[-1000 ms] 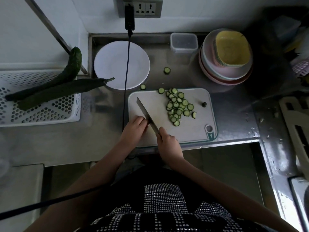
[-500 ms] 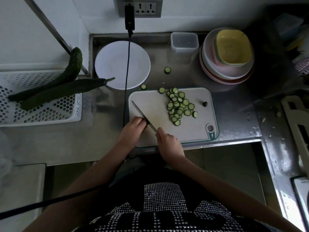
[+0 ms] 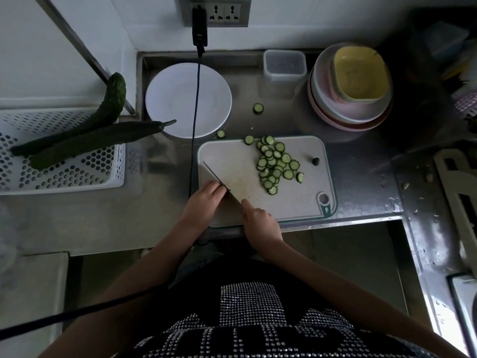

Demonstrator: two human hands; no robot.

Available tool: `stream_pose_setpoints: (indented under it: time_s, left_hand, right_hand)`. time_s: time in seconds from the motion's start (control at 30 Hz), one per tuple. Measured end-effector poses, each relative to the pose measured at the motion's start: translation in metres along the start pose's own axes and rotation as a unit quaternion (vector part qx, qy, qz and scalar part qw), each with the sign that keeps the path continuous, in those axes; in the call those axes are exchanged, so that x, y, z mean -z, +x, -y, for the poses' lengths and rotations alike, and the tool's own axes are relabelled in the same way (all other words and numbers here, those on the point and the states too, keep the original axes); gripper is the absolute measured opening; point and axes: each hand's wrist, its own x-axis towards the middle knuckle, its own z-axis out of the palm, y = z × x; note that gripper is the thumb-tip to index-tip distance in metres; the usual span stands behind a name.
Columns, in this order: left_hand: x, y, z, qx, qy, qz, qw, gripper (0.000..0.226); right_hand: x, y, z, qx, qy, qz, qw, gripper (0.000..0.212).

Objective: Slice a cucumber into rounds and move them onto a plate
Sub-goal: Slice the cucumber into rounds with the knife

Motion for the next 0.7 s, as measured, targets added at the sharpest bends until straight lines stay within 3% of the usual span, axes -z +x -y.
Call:
stream_pose_setpoints:
  time_s: [0.2,0.4,0.7]
  left_hand:
    - [0.003,0.000,0.001,-0.015,0.013,0.009,1.000,0.025]
    - [0.006,-0.003,0.003,0.016,-0.022,0.010,1.000,0.028]
    - [0.003,-0.002,0.004,0.022,-0.026,0.019,0.999,0.025]
  right_hand:
    - [0.003,-0.001,-0.001,0.005,0.008,-0.003,1.000,0.007]
    - [0.012,-0.008,0.002,0.002,0.083,-0.071,0.994,0.014]
    - [0.008,-0.009,0.001,0.011,0.056,-0.040,0.998,0.016]
